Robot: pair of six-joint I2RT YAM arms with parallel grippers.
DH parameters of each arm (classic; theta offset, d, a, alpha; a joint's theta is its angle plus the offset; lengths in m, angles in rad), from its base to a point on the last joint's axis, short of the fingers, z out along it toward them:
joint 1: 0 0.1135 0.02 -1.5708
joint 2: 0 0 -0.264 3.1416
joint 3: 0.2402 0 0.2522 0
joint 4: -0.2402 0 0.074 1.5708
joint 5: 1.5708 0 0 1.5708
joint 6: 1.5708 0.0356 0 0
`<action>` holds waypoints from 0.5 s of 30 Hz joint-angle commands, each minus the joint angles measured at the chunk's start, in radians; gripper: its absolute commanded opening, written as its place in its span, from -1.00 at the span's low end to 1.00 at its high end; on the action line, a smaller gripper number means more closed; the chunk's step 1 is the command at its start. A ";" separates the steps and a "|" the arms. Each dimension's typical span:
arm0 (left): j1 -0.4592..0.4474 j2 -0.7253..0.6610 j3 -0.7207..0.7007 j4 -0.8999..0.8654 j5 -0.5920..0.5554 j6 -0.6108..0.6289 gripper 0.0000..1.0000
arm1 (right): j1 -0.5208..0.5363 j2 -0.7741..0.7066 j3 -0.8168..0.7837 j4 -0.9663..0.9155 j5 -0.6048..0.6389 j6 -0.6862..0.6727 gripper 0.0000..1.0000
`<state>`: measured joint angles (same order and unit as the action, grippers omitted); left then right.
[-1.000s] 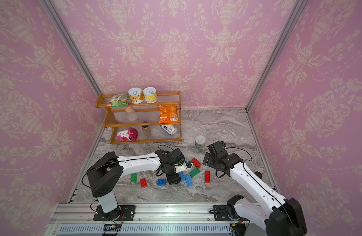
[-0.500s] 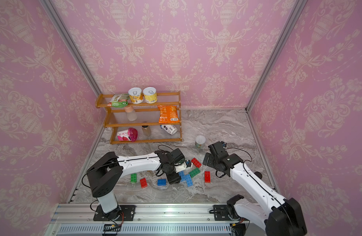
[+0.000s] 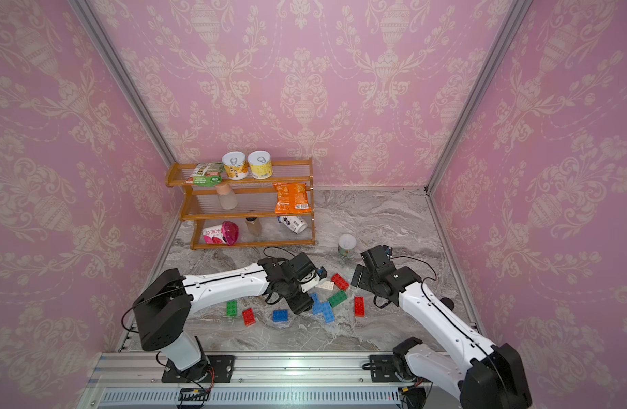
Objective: Assemble a rectangle with lego
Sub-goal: Pick up the lego brick from the center of the board, then assemble the lego brick with the lego brick.
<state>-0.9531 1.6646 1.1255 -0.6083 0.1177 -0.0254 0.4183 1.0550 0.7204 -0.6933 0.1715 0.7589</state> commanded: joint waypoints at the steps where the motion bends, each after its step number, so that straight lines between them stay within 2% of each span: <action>1: 0.007 -0.061 0.041 -0.040 -0.132 -0.157 -1.00 | -0.009 -0.027 0.016 -0.014 0.001 -0.015 0.99; 8: 0.087 -0.140 0.011 -0.054 -0.333 -0.478 -1.00 | -0.008 -0.004 0.034 -0.008 -0.017 -0.032 0.99; 11: 0.130 -0.188 -0.061 -0.029 -0.381 -0.611 -1.00 | -0.008 0.015 0.041 0.001 -0.029 -0.044 0.99; 15: 0.182 -0.223 -0.140 -0.011 -0.405 -0.728 -1.00 | -0.007 0.039 0.051 0.017 -0.040 -0.055 0.99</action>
<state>-0.7952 1.4620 1.0283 -0.6136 -0.2123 -0.5900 0.4183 1.0756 0.7444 -0.6872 0.1448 0.7322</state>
